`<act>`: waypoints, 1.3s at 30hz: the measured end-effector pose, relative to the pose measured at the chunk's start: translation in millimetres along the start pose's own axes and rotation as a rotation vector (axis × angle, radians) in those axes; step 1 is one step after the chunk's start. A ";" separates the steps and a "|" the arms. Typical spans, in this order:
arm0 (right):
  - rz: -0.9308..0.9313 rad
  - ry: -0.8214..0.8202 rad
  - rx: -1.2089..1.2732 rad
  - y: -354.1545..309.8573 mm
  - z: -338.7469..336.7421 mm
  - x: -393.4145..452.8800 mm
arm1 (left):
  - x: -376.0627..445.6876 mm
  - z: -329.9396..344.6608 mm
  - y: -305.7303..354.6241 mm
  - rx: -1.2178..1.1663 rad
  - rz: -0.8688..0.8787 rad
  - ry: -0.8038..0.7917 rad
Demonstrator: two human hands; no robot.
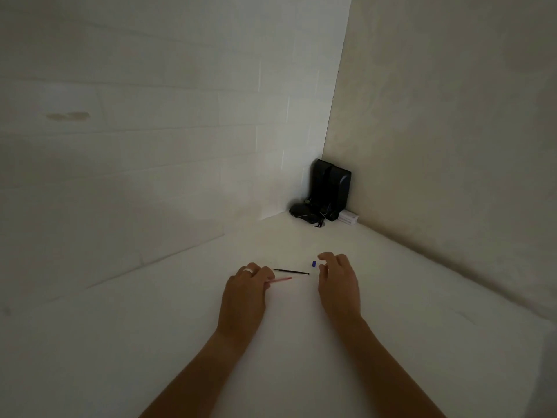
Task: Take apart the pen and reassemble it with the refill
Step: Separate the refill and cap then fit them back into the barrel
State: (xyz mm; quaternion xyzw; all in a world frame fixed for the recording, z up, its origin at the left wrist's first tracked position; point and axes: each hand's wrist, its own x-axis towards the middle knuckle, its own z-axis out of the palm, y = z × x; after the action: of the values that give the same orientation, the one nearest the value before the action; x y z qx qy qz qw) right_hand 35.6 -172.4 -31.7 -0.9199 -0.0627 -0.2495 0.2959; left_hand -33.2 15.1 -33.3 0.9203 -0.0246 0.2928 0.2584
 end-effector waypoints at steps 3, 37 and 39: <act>-0.013 -0.103 -0.063 5.0 8.1 5.1 | 0.4 1.1 -2.3 -0.002 -0.014 -0.011; -0.272 -0.167 0.283 -25.8 7.6 -22.4 | 0.8 5.1 -0.5 0.041 -0.041 0.006; -0.280 -0.174 0.281 -25.7 7.9 -22.2 | 1.3 4.2 -0.8 0.033 -0.044 0.009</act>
State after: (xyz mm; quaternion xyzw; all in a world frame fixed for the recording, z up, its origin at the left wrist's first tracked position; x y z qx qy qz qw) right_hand 12.9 -146.2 -35.1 -0.8700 -0.2495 -0.1965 0.3770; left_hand -29.7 13.9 -35.8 0.9234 0.0016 0.2916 0.2497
